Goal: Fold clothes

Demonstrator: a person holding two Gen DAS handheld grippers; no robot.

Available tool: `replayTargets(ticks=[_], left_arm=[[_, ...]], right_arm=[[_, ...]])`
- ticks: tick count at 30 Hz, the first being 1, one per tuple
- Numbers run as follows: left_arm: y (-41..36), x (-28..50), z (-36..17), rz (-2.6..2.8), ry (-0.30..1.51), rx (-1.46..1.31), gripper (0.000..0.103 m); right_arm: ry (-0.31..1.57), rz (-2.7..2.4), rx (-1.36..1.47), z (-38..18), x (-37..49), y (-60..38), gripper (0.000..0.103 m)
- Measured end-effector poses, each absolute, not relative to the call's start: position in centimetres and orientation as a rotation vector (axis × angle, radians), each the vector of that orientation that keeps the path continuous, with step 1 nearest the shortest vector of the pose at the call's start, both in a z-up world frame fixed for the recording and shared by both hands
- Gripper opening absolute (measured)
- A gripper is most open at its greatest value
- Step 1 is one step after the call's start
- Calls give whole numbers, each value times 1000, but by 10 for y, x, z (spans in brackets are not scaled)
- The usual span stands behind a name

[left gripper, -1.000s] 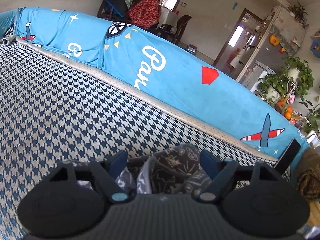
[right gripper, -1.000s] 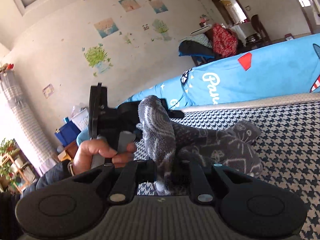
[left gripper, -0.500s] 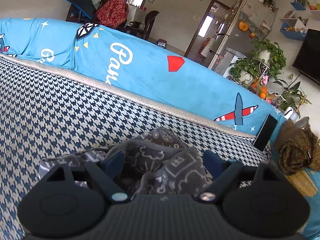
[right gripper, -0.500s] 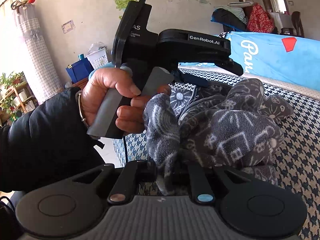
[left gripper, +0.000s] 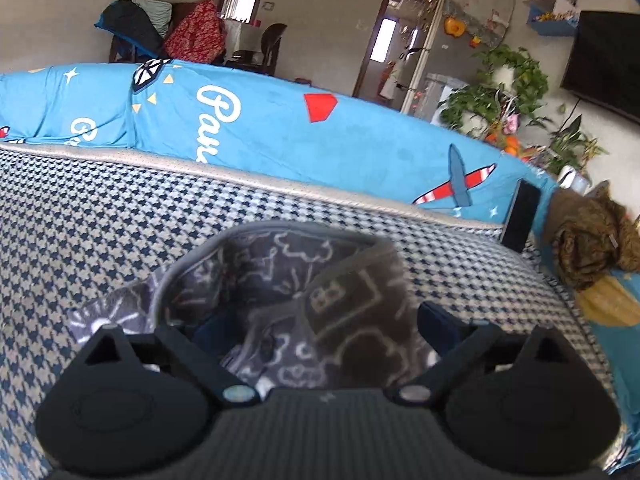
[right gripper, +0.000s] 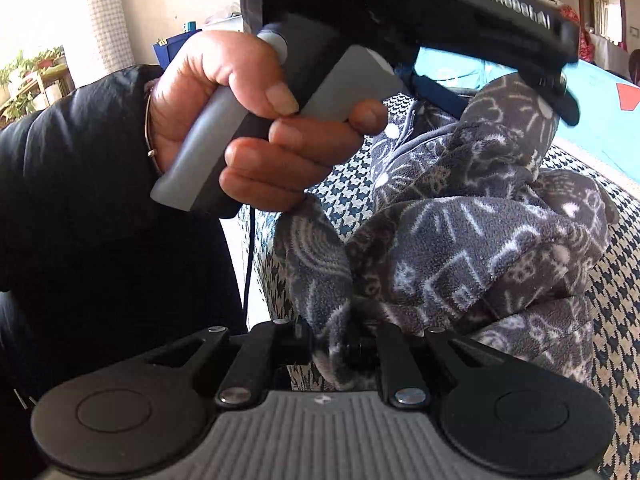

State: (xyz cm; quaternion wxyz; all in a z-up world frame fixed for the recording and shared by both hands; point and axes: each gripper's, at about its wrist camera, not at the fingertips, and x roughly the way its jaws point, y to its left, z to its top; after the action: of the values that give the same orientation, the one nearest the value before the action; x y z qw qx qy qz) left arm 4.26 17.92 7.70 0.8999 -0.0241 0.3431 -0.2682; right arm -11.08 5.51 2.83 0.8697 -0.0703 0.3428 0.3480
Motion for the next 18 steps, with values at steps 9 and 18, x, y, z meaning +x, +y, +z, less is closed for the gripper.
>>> replayTargets(ticks=[9,18], left_arm=[[220,46,64,-442,747,-157,86],[249,32,57,-373,761,-218,86]], right_arm=[[641,720,-105,49,-125,20,16],[595,738,-110,74,-154,19,25]])
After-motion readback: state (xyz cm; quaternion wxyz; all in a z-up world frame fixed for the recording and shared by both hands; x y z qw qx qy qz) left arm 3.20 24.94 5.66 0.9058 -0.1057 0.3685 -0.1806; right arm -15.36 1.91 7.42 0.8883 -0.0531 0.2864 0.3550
